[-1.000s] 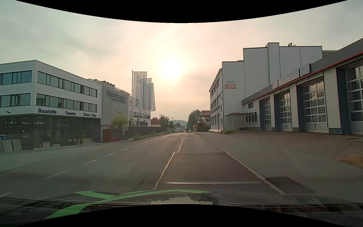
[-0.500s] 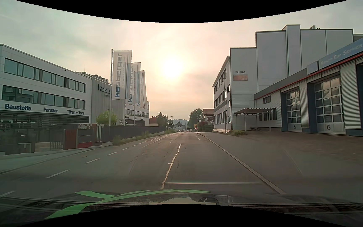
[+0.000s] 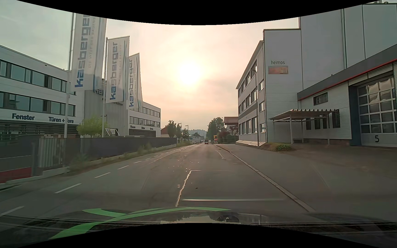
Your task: Follow the waypoints while adhering to traffic rules and regulations
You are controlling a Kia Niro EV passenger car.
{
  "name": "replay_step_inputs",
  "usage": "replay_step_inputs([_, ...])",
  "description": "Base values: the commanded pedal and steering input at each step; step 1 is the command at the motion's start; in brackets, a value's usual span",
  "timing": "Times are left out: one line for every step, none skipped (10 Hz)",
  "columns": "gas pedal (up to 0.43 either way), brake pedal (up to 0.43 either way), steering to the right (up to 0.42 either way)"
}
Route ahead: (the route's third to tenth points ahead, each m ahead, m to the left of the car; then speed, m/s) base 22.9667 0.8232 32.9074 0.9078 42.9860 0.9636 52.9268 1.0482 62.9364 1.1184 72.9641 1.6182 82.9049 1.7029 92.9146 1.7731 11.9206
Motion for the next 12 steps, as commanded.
replay_step_inputs([0.138,0.000,-0.008])
replay_step_inputs([0.138,0.000,-0.008])
replay_step_inputs([0.138,0.000,-0.007])
replay_step_inputs([0.138,0.000,-0.008])
replay_step_inputs([0.138,0.000,-0.007])
replay_step_inputs([0.138,0.000,-0.006])
replay_step_inputs([0.138,0.000,-0.006])
replay_step_inputs([0.138,0.000,-0.004])
replay_step_inputs([0.138,0.000,-0.004])
replay_step_inputs([0.138,0.000,-0.004])
replay_step_inputs([0.138,0.000,-0.004])
replay_step_inputs([0.138,0.000,-0.004])
